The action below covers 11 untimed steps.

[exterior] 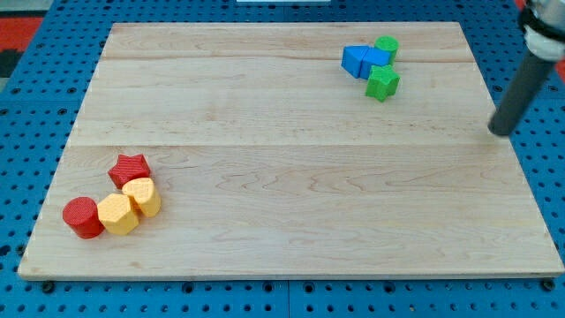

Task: Push the red circle into the red star

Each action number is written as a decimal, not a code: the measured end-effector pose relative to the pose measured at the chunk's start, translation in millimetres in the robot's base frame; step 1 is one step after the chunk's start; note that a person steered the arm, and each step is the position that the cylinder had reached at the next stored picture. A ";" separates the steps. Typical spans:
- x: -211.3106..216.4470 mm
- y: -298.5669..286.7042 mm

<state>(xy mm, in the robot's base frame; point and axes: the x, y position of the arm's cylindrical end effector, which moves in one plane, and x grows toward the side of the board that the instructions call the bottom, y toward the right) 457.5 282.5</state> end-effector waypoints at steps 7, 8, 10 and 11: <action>114.5 -350.8; 114.5 -350.8; 135.6 -360.3; 161.4 -363.0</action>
<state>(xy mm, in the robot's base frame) 618.9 -80.5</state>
